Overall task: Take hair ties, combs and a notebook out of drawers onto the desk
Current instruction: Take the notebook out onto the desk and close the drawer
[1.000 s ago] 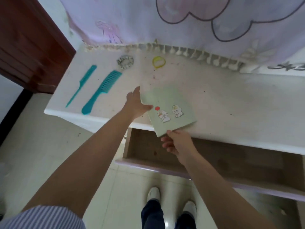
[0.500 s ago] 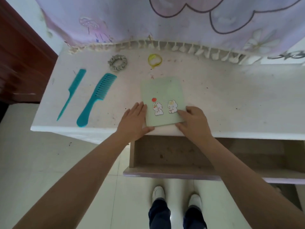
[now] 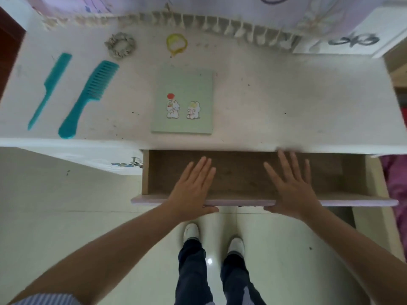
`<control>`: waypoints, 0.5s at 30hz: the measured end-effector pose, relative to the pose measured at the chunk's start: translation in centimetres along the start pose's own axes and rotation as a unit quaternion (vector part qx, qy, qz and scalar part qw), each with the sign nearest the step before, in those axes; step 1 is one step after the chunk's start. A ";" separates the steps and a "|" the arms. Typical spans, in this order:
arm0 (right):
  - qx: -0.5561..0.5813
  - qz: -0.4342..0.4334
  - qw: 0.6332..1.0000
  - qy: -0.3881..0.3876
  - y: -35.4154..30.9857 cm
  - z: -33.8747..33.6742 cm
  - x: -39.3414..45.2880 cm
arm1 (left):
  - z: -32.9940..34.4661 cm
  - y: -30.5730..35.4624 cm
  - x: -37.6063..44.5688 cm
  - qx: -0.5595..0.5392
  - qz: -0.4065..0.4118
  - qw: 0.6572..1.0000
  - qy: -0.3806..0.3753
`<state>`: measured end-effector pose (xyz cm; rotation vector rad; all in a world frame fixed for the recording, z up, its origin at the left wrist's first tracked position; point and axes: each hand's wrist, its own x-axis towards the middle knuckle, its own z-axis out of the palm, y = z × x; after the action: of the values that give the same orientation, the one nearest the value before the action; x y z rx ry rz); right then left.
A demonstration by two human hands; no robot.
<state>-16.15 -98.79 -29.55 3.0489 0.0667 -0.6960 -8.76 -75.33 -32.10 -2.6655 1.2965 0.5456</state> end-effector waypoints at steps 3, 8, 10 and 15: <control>-0.051 -0.035 0.996 0.069 0.0 -1.3 2.0 | -2.2 -1.5 0.0 -0.012 -0.023 0.999 0.039; -0.031 0.002 0.992 0.125 9.0 -3.2 3.0 | -7.2 1.5 5.3 -0.003 -0.039 0.993 0.110; -0.029 -0.005 0.996 0.090 8.3 -3.0 3.3 | -6.5 1.2 5.6 0.019 -0.067 0.992 0.104; -0.003 0.003 0.995 0.103 7.4 -2.7 3.6 | -5.9 1.8 5.0 0.072 -0.055 0.993 0.078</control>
<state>-11.43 -105.94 -28.60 3.1015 0.0613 -0.3770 -5.74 -81.70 -28.48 -2.6826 1.1672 0.2257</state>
